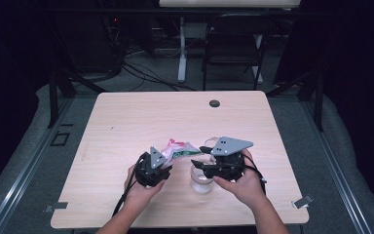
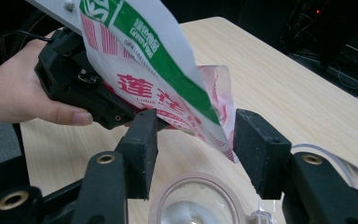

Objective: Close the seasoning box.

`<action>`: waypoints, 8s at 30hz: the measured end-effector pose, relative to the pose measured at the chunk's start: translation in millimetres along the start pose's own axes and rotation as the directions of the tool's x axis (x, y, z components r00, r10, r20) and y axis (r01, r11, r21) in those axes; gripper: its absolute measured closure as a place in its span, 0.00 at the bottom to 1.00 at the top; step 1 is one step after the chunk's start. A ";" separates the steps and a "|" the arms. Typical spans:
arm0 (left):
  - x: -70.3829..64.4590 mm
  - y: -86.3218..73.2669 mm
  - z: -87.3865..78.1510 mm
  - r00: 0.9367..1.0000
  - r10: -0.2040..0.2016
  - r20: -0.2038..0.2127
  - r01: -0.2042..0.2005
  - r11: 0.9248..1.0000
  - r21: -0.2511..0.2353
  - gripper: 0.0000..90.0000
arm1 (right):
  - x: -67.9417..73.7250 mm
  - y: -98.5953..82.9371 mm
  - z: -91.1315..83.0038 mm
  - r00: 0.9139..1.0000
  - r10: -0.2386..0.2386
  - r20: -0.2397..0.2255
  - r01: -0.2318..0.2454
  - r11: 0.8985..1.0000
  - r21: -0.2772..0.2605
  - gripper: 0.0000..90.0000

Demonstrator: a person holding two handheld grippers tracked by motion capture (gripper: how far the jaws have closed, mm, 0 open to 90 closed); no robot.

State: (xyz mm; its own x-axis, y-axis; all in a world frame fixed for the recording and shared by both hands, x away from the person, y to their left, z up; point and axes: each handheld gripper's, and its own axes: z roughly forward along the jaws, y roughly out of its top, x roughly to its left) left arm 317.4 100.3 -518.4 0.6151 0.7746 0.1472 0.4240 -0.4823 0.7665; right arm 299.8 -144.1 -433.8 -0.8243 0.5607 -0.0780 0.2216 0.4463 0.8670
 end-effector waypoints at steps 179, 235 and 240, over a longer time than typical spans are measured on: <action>-25.0 7.2 -19.7 0.706 0.597 -0.382 -0.605 0.788 0.113 0.67 | 13.2 -0.3 -13.6 0.997 -0.020 -0.079 0.019 1.000 -0.023 0.98; -34.7 14.5 -24.0 0.569 0.695 -0.441 -0.717 0.681 0.149 0.68 | 11.4 -6.2 -16.4 0.998 -0.017 -0.066 0.016 1.000 -0.004 0.98; -34.4 14.8 -24.5 0.570 0.694 -0.439 -0.717 0.681 0.146 0.68 | 11.2 -6.5 -16.0 0.998 -0.016 -0.068 0.016 1.000 -0.003 0.98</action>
State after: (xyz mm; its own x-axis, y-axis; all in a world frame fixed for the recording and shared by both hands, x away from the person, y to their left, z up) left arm 286.2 76.5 -496.8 0.3535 0.2863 0.8905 -0.0552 -0.9440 0.3254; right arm 280.8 -151.9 -432.4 -0.8613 0.5048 -0.0584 0.2069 0.4533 0.8670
